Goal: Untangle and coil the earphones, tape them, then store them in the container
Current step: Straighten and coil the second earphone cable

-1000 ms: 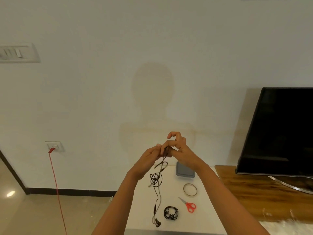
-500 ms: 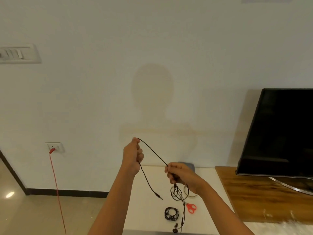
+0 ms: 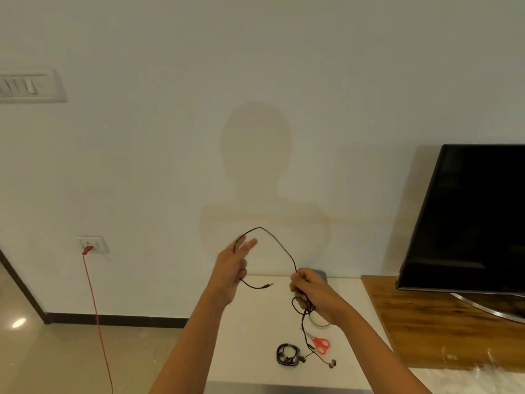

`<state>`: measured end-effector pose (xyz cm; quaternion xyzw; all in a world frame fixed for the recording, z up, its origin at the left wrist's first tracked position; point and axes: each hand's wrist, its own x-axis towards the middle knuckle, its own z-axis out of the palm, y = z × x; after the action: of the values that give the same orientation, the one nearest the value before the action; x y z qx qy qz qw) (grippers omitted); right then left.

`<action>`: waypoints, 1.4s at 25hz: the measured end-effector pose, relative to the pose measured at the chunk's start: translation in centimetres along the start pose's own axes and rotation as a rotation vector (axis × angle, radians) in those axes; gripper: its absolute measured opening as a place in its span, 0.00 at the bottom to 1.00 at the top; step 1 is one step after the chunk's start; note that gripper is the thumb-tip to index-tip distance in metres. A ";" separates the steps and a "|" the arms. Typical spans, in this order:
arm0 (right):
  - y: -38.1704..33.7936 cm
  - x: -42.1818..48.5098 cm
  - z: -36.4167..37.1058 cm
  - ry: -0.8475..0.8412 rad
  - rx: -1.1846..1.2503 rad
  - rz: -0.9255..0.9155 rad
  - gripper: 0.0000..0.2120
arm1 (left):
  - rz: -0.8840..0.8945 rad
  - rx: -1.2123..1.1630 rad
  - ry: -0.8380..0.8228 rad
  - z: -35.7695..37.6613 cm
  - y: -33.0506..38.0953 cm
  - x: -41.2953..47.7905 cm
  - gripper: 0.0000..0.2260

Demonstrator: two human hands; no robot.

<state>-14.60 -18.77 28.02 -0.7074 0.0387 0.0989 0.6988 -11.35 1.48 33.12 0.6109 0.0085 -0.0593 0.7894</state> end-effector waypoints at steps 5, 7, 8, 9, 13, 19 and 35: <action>-2.3 0.3 1.4 0.148 -0.229 -0.083 0.07 | -0.134 0.138 -0.120 2.6 -2.2 -0.7 0.18; -2.1 0.5 0.9 0.230 -0.268 -0.109 0.07 | -0.241 -0.075 -0.227 2.6 -2.2 -1.0 0.22; -1.8 0.5 0.7 0.235 -0.300 -0.118 0.06 | -0.262 -0.220 -0.281 2.6 -1.8 -1.3 0.23; -1.5 0.5 0.5 0.204 -0.352 -0.122 0.05 | -0.234 -0.300 -0.308 2.6 -1.7 -1.3 0.24; -1.0 -0.3 1.2 -0.043 -0.339 -0.109 0.03 | 0.068 0.234 -0.320 1.5 -2.5 -0.6 0.22; -2.9 -0.2 0.2 -0.011 -0.140 -0.174 0.10 | 0.072 0.693 -0.364 1.3 -3.4 -1.5 0.15; 0.2 0.5 -4.4 0.531 0.969 -0.055 0.12 | 0.048 0.090 0.520 -2.6 -3.3 -0.5 0.06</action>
<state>-13.76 -23.08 27.78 -0.3062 0.2361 -0.1301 0.9130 -12.06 3.20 29.36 0.6402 0.1938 0.1182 0.7339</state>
